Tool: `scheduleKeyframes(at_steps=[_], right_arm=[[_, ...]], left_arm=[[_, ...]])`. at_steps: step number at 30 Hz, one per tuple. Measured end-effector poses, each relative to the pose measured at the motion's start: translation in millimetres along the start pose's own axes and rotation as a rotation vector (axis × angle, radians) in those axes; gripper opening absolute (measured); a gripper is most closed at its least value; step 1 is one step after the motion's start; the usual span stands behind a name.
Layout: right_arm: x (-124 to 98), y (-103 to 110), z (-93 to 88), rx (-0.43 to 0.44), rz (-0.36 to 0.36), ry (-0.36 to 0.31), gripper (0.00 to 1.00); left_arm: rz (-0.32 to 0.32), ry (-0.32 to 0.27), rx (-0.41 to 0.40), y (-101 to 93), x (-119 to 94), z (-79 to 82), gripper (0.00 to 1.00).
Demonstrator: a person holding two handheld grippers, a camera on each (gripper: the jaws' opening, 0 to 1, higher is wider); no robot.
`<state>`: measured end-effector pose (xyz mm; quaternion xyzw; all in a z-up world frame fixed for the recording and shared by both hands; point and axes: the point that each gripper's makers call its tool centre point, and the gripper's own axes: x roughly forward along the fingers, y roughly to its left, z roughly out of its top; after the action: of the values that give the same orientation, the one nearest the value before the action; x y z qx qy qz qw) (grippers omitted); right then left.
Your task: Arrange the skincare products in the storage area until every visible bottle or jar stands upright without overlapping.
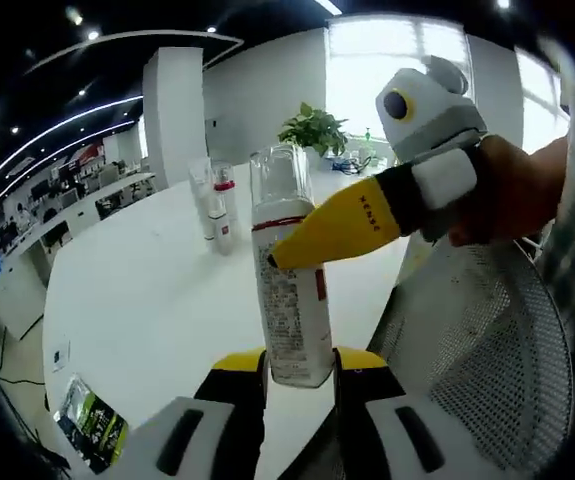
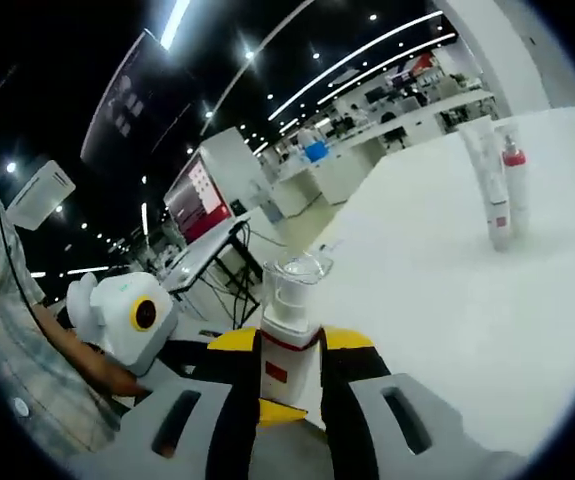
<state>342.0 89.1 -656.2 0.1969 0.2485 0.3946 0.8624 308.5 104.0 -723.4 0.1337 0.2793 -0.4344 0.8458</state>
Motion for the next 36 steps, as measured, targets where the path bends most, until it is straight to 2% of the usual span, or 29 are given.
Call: scheduleKeyframes(at_steps=[3, 6, 12, 17, 18, 19, 22, 26, 28, 31, 32, 33, 34, 36], right_arm=[[-4.3, -7.5, 7.8, -0.004, -0.012, -0.009, 0.2], [-16.5, -17.1, 17.3, -0.032, -0.022, -0.024, 0.2], [-33.9, -50.0, 30.9, -0.044, -0.053, -0.09, 0.2], [-34.2, -75.0, 31.0, -0.07, -0.086, -0.133, 0.2], [-33.7, -77.4, 30.2, -0.066, -0.089, -0.135, 0.2], [-31.4, -88.3, 23.8, 0.0, -0.122, -0.119, 0.2], [-31.6, -88.1, 25.2, 0.012, -0.097, -0.132, 0.2], [-36.5, -92.5, 32.2, 0.01, -0.111, -0.168, 0.2], [-35.6, -93.1, 31.5, 0.016, -0.117, -0.166, 0.2], [-35.9, -92.6, 30.6, -0.006, -0.128, -0.16, 0.2], [-36.0, -92.6, 31.2, -0.01, -0.13, -0.162, 0.2], [-36.5, -93.9, 31.5, -0.019, -0.137, -0.162, 0.2], [-37.0, -96.2, 31.4, -0.025, -0.146, -0.16, 0.2], [-39.0, -101.3, 33.2, -0.025, -0.161, -0.166, 0.2]], left_arm=[[-0.009, 0.037, -0.014, -0.7, 4.1, -6.6, 0.26], [0.001, 0.119, -0.023, 1.3, 7.5, -22.4, 0.26], [0.044, 0.157, 0.002, 6.7, 8.4, -29.7, 0.26], [0.086, 0.186, 0.057, 10.9, 7.2, -35.0, 0.25], [0.104, 0.208, 0.069, 13.9, 6.7, -39.4, 0.25], [0.13, 0.263, 0.081, 18.1, 4.5, -48.7, 0.25], [0.139, 0.271, 0.069, 19.0, 5.3, -48.9, 0.25], [0.168, 0.321, 0.099, 19.2, -0.6, -56.5, 0.25], [0.155, 0.359, 0.135, 14.2, -1.7, -66.8, 0.25], [0.127, 0.462, 0.176, 10.5, -1.5, -89.0, 0.22], [0.13, 0.455, 0.167, 11.6, 1.6, -86.4, 0.22], [0.128, 0.388, 0.154, 12.0, 7.3, -75.3, 0.22], [0.121, 0.361, 0.146, 10.4, 9.2, -71.1, 0.22], [0.104, 0.384, 0.159, 6.2, 6.3, -75.7, 0.22]])
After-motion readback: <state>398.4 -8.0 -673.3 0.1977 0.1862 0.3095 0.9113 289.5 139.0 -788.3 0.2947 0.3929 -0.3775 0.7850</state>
